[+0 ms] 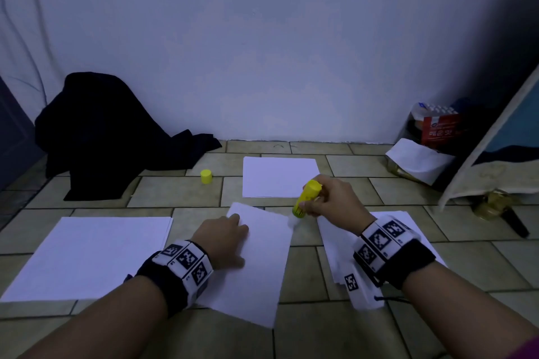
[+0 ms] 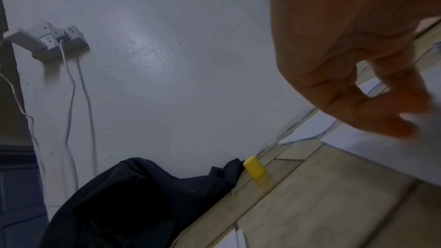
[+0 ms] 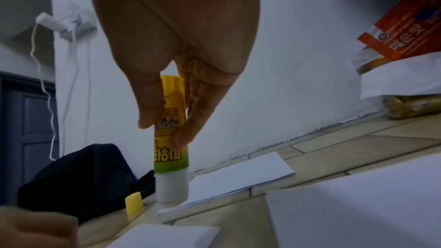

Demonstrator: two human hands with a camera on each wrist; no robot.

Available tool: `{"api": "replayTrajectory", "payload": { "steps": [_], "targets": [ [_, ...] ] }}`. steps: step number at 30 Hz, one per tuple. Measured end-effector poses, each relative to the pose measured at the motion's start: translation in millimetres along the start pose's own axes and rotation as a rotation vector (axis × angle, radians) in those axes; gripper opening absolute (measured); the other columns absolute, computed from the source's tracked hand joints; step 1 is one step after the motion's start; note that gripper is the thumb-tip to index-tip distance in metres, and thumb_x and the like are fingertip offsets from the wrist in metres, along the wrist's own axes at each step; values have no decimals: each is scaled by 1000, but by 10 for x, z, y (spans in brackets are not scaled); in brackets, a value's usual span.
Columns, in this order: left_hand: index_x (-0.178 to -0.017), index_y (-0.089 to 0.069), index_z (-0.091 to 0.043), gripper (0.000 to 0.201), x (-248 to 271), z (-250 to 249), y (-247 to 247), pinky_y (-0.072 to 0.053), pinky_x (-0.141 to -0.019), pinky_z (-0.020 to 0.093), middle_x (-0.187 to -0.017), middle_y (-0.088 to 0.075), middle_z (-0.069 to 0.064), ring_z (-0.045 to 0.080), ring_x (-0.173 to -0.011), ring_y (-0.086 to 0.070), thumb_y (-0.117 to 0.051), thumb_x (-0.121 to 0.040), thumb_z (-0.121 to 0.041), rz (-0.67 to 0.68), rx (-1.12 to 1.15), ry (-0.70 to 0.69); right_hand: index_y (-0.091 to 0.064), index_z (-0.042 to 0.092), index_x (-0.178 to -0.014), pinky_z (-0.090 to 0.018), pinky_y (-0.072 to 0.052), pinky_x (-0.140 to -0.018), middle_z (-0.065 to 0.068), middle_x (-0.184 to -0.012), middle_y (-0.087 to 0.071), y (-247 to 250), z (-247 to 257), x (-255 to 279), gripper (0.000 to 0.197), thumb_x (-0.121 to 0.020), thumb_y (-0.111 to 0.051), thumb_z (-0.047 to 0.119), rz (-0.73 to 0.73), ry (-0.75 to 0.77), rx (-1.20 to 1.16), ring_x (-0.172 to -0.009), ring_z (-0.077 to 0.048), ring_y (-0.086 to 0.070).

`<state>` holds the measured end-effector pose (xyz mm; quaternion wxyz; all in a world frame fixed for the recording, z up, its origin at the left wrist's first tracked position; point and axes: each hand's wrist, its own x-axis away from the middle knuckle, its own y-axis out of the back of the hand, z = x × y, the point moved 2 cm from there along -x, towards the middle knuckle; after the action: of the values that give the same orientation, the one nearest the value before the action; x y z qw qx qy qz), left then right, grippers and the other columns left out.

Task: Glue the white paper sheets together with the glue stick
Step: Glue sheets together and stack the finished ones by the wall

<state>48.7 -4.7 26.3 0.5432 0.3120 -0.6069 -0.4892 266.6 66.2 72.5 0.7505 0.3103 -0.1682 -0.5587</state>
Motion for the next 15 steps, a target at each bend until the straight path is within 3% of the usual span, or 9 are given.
{"api": "replayTrajectory", "payload": {
  "steps": [3,5,10,15],
  "targets": [
    [-132,-41,-8,64,6,-23,-60,-47,-91,37,-134,-36,6,22,-120,-40,-60,-85,-48,-54,79,-17,-62,8,-93,-29,-57,-64,-8,-85,-66,-92,34,-126,22,-76,-74,6,-22,-28,-27,-65,-13,-64],
    [-137,-37,-11,63,8,-28,-91,-45,-95,38,-141,-33,4,21,-125,-37,-58,-87,-42,-62,138,-41,-61,7,-94,-36,-57,-70,-10,-89,-65,-192,48,-201,21,-76,-71,7,4,-37,4,-72,-21,-63],
    [-141,-39,-21,64,6,25,-77,-43,-97,37,-138,-39,4,22,-125,-41,-57,-87,-51,-30,115,3,-57,6,-106,-32,-49,-76,-9,-98,-60,-453,113,-388,26,-83,-67,14,38,-51,99,-91,-23,-59],
    [-137,-43,-15,66,-19,-50,-83,-41,-98,36,-139,-38,7,23,-128,-36,-63,-84,-48,-20,153,29,-55,6,-115,-31,-47,-81,-14,-111,-61,-711,208,-556,34,-85,-67,15,64,-43,99,-102,-27,-59]
  ]
}}
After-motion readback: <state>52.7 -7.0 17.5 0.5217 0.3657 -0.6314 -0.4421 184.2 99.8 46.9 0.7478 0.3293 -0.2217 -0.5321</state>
